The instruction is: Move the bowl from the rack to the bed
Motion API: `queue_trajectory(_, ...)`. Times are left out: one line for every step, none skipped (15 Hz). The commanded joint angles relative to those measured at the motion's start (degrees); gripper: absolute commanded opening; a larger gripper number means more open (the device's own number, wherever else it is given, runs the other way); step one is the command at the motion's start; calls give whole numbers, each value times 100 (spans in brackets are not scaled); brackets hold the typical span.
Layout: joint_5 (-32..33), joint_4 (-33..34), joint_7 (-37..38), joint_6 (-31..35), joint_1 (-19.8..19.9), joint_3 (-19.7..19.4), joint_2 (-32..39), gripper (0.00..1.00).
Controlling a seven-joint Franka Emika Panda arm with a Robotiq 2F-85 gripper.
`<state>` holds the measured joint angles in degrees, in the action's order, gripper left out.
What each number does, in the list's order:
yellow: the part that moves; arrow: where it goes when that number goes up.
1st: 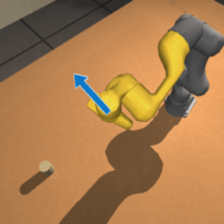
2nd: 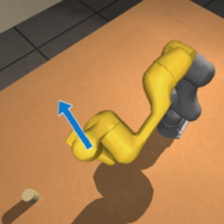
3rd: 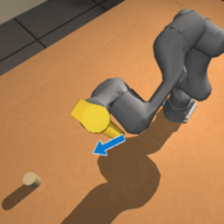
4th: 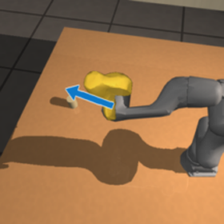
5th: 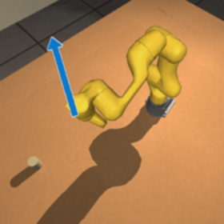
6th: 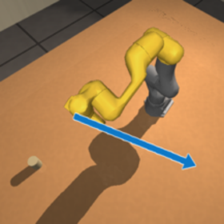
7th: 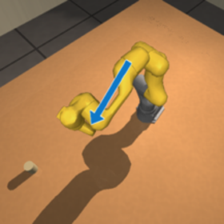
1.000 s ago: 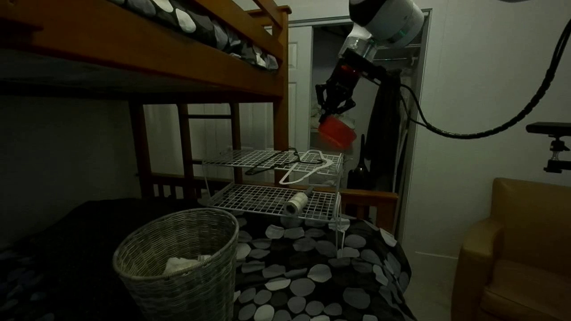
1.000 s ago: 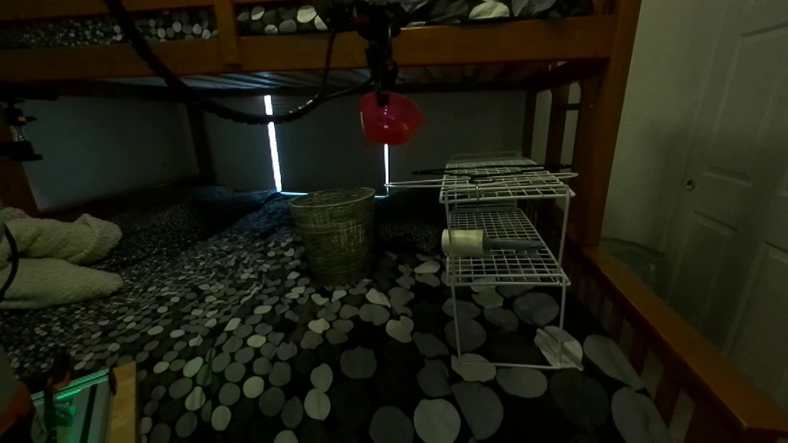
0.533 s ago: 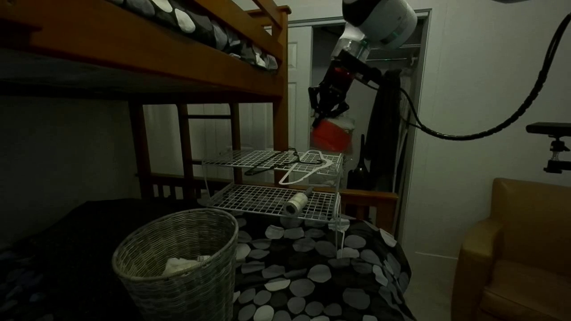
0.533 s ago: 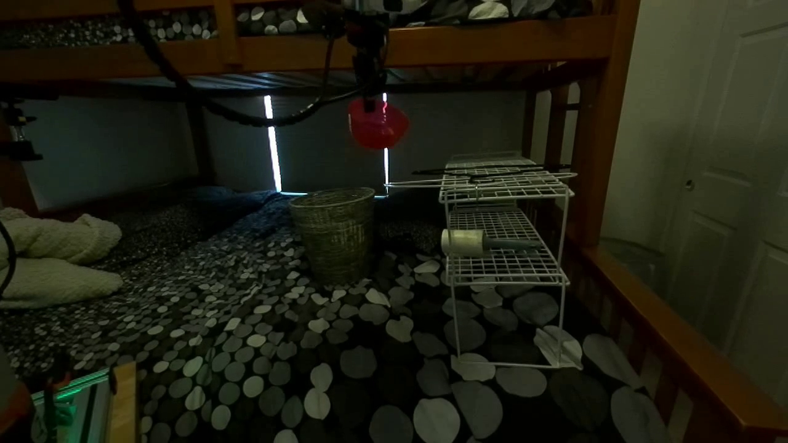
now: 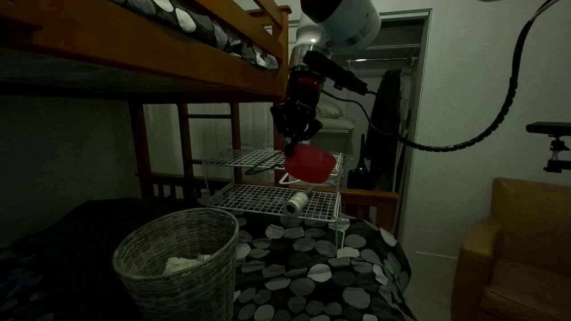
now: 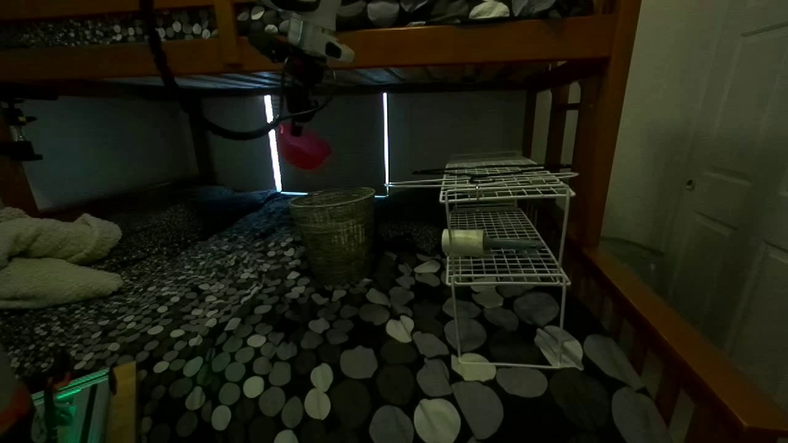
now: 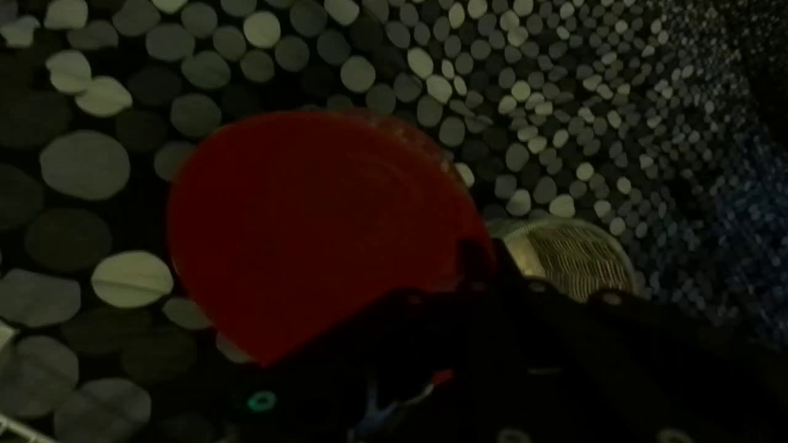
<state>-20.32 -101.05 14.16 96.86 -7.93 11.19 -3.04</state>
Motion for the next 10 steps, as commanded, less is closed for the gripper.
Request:
queue_trajectory(-22,-526,491,-694,-72,-46,-186,1)
queue_trajectory(2,-181,230,-443,-85,-42,8,3)
queue_trajectory(1,-282,304,-556,-85,-41,1,3)
queue_trajectory(1,-341,337,-593,-84,-41,0,3)
queue_trajectory(0,-373,359,-602,-84,-42,-7,3)
queue_trajectory(0,-388,369,-605,-83,-42,-16,3)
queue_trajectory(0,-388,379,-608,-83,-42,-24,1)
queue_trajectory(287,-401,463,-476,-139,38,-55,1)
queue_trajectory(533,-461,166,-404,-228,126,-76,1)
queue_trajectory(695,-579,19,-327,-307,206,-111,1)
